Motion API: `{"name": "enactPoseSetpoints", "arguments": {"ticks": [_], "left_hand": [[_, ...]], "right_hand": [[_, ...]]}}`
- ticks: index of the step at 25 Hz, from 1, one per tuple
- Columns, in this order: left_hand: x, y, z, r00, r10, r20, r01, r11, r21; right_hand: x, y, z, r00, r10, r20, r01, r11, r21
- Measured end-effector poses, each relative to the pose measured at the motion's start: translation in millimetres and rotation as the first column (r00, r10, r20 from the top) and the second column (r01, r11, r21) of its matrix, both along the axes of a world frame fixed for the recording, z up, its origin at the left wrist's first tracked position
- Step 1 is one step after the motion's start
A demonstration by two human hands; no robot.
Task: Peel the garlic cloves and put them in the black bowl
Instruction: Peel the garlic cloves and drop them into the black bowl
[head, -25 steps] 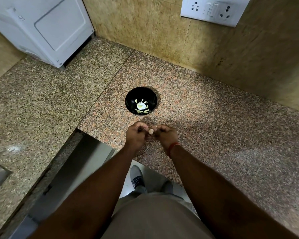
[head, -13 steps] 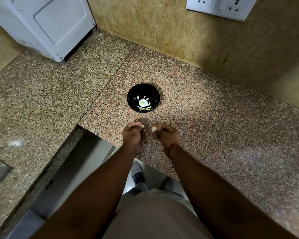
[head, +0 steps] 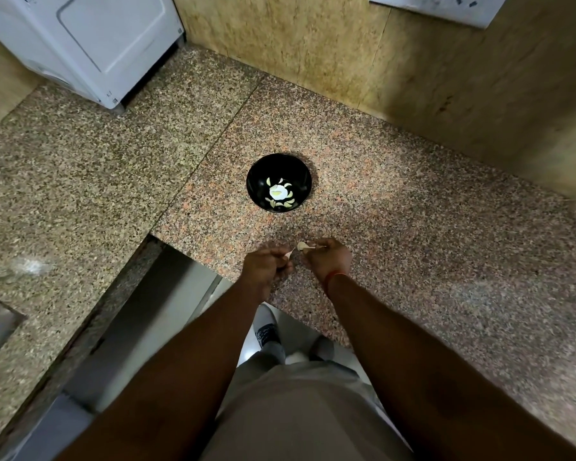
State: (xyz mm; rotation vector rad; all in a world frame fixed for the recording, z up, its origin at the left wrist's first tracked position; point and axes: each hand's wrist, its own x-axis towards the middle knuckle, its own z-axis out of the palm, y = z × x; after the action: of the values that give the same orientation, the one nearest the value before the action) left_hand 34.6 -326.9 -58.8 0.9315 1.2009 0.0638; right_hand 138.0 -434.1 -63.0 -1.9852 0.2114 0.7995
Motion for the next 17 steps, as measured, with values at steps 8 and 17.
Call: {"name": "enactPoseSetpoints", "arguments": {"ticks": [8,17], "left_hand": [[-1,-35,1,0.954,-0.279,-0.108,0.288,0.954,0.082],[-9,-87,-12,0.872,-0.427,-0.241,0.487,0.811,0.324]], "right_hand": [[-6,-57,6,0.434,0.731,0.527,-0.707,0.639,-0.303],[-17,-101,-17,0.492,0.756,0.431,-0.645,0.649,-0.403]]}}
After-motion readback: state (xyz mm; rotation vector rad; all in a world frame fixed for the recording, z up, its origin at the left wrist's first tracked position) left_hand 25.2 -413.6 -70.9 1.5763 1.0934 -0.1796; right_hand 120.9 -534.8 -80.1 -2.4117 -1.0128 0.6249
